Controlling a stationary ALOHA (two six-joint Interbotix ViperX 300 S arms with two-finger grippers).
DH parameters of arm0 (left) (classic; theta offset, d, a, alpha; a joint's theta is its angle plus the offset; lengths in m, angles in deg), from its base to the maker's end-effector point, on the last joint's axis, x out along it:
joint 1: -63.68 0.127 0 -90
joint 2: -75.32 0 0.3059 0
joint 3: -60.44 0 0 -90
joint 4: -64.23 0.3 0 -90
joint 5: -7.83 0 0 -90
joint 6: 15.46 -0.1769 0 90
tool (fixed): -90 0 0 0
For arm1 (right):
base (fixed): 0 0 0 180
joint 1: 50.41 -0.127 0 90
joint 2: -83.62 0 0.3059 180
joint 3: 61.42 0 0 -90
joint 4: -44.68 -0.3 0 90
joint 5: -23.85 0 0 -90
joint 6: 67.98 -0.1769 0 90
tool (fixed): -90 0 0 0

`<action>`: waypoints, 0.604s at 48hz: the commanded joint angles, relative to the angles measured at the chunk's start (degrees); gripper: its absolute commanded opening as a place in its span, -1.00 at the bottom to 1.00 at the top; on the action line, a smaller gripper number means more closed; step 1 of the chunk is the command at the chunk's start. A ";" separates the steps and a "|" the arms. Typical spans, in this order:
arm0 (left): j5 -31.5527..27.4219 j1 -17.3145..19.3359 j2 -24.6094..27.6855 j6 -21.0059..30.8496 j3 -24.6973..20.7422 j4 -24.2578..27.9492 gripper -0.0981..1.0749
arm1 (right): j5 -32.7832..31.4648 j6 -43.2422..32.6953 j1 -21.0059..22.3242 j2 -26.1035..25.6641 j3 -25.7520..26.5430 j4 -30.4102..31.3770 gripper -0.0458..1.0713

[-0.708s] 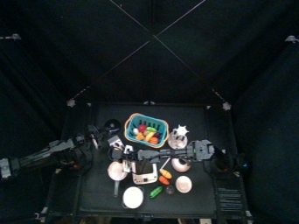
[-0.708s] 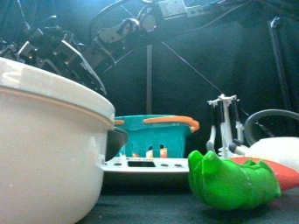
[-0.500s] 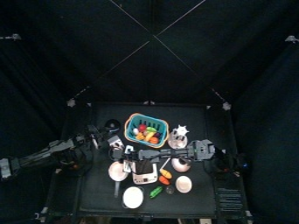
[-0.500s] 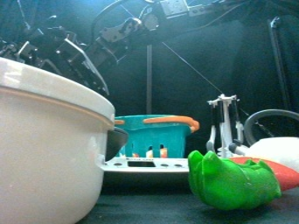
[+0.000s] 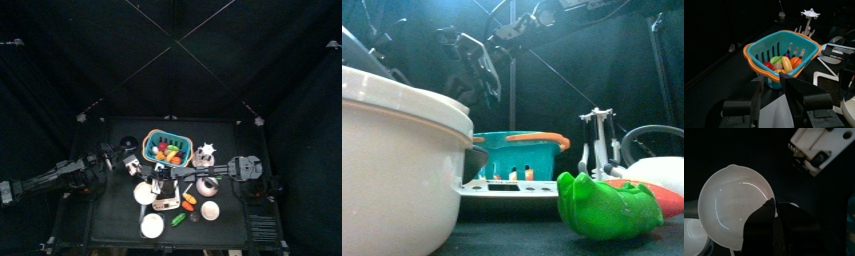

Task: Place pan on stove

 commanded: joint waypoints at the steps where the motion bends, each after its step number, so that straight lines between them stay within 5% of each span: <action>1: 0.26 0.18 0.18 0.09 -0.79 -0.18 0.42 | 1.76 0.18 0.97 -5.19 -3.08 -0.88 -0.10; 29: 0.26 0.18 0.18 0.00 -0.62 -0.26 0.42 | 11.69 0.00 4.13 -10.11 -16.00 -12.13 -0.09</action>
